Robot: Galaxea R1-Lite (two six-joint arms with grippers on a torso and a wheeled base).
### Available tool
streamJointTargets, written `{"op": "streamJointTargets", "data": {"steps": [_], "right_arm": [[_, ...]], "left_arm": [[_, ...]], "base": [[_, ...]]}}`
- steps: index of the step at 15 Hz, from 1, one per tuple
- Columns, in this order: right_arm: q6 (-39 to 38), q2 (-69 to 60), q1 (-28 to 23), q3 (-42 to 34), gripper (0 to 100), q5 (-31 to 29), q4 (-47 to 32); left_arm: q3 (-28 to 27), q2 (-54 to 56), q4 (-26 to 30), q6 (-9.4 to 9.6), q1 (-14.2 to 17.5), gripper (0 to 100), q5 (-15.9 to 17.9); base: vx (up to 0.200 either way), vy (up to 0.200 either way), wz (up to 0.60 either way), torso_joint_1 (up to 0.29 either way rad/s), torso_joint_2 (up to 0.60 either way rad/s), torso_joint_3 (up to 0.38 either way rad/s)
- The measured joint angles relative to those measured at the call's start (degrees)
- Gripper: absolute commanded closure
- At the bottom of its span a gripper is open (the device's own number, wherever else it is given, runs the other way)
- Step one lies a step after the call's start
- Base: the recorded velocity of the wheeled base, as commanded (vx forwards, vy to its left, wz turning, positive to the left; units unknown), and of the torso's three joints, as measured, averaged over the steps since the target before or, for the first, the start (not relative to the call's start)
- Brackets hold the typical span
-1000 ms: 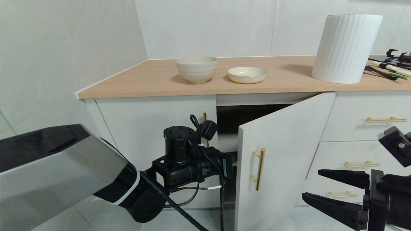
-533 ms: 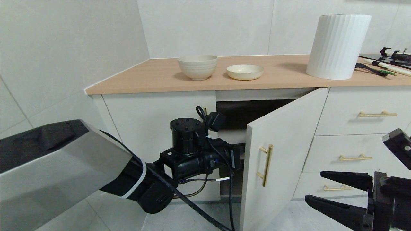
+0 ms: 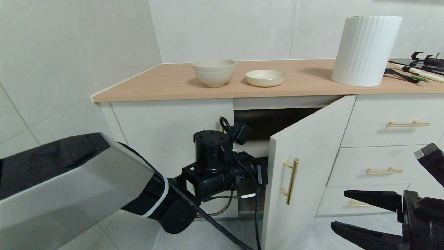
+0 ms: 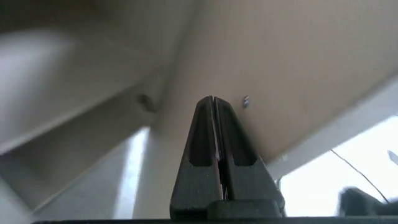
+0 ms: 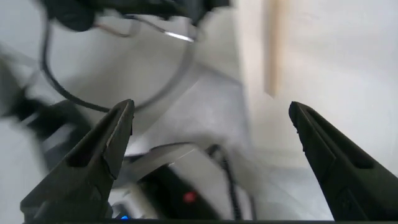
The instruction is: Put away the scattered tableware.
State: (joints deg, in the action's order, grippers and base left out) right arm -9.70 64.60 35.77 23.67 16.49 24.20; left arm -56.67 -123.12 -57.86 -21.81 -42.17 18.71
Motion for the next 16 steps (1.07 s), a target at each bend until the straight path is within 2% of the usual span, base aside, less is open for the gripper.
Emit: {"op": "streamJointTargets", "data": {"steps": [1, 2, 4, 5, 6, 7, 8, 11, 14, 16], "right_arm": [[0.00, -0.84, 0.59, -0.30, 0, 2.61, -0.01], [0.02, -1.78, 0.94, -0.52, 0, 4.99, -0.26], [0.18, -4.05, 1.49, -0.83, 0, 8.52, -2.44], [0.65, -5.06, 2.10, -0.91, 0, 9.26, -3.64], [0.98, -5.86, 2.79, -0.94, 0, 9.61, -4.50], [1.12, -6.39, 3.34, -0.94, 0, 9.75, -5.35], [1.17, -6.63, 3.64, -0.89, 0, 9.75, -5.81], [1.12, -6.33, 3.71, -0.15, 0, 8.92, -5.81], [0.89, -4.13, 2.02, 1.43, 0, 3.54, -5.32], [0.84, -3.16, 1.60, 2.26, 0, 2.26, -5.35]], "left_arm": [[0.20, 0.39, 0.00, -0.60, -1.79, 100, 0.91], [0.91, 1.11, -0.13, -1.67, -3.89, 100, 3.75], [3.95, 5.07, -0.50, -5.50, -9.12, 100, 17.31], [6.01, 7.55, -0.66, -7.12, -10.40, 100, 22.39], [7.92, 9.64, -0.66, -8.05, -11.14, 100, 24.48], [8.97, 11.03, -0.85, -8.13, -10.97, 100, 24.67], [9.68, 11.93, -0.74, -7.28, -9.62, 100, 24.61], [11.29, 13.79, -0.20, -4.11, -2.12, 100, 21.69], [13.00, 19.54, 9.36, -3.01, 4.07, 100, 20.78], [13.40, 25.77, 18.99, -0.20, 7.91, 100, 19.55]], "base": [[0.000, 0.000, 0.00, 0.000, 0.00, 0.000], [0.000, 0.000, 0.00, 0.000, 0.00, 0.000], [0.000, 0.000, 0.00, 0.000, 0.00, 0.000], [0.000, 0.000, 0.00, 0.000, 0.00, 0.000], [0.000, 0.000, 0.00, 0.000, 0.00, 0.000], [0.000, 0.000, 0.00, 0.000, 0.00, 0.000], [0.000, 0.000, 0.00, 0.000, 0.00, 0.000], [0.000, 0.000, 0.00, 0.000, 0.00, 0.000], [0.000, 0.000, 0.00, 0.000, 0.00, 0.000], [0.000, 0.000, 0.00, 0.000, 0.00, 0.000]]}}
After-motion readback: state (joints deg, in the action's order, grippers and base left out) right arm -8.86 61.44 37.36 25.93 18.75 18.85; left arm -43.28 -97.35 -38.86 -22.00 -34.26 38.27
